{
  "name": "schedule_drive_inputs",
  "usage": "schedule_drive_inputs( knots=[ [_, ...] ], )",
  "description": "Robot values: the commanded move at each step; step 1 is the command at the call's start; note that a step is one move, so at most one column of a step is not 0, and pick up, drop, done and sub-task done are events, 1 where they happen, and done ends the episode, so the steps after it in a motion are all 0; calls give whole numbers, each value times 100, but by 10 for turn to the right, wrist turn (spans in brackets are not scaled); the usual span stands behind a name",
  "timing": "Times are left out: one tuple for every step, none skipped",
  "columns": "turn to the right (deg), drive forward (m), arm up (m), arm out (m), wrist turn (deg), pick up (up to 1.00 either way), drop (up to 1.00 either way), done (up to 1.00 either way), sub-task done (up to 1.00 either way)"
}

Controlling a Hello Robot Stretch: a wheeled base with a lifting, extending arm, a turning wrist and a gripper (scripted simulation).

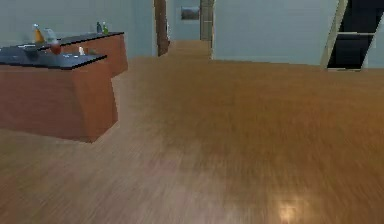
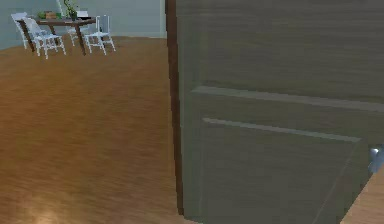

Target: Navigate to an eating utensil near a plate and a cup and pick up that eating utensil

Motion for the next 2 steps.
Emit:
schedule_drive_inputs(
  knots=[
    [30,0,0,0,0,0,0,0,0],
    [0,60,0,0,0,0,0,0,0]
  ],
)
